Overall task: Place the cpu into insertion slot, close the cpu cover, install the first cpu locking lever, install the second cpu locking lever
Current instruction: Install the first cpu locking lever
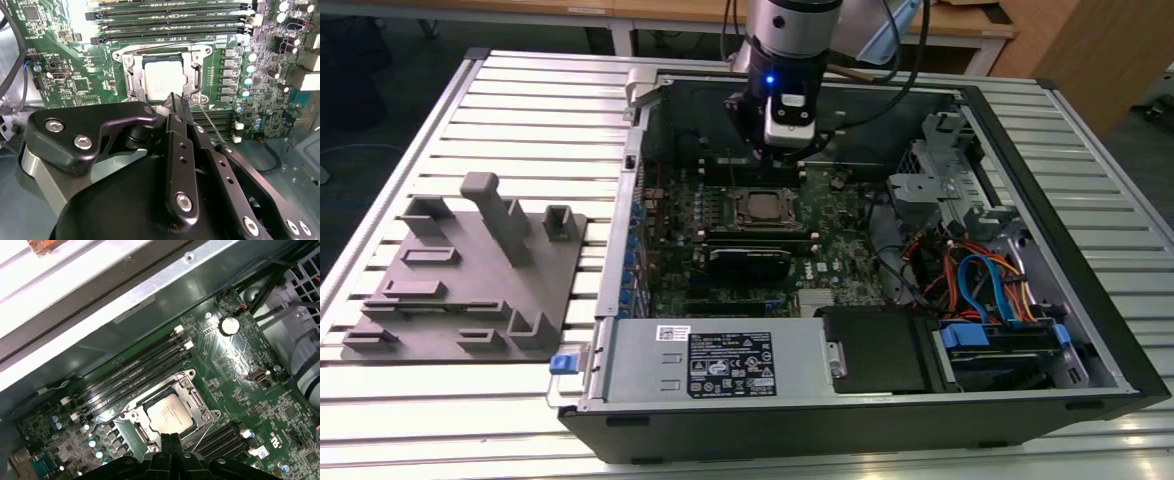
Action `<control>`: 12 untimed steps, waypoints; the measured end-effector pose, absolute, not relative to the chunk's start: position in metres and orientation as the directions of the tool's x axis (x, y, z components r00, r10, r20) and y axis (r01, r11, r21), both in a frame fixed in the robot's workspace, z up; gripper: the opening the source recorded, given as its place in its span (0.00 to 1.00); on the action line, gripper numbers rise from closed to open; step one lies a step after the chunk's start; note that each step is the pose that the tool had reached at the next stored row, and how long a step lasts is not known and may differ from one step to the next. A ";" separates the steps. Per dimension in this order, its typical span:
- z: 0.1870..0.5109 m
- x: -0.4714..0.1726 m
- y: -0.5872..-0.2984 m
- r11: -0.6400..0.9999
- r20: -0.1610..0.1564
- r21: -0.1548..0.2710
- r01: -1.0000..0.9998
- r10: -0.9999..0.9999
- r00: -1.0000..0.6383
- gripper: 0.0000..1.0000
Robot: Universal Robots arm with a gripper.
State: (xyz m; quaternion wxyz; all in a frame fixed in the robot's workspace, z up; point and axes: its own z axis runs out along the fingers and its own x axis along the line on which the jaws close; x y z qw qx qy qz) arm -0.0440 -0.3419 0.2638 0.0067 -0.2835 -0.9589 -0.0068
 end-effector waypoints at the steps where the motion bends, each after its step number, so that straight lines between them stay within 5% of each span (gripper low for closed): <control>1: 0.264 -0.044 -0.342 0.843 0.016 0.009 0.538 0.538 -0.843 0.10; 12: 0.264 -0.045 -0.342 0.875 0.016 0.010 0.485 0.485 -0.875 0.10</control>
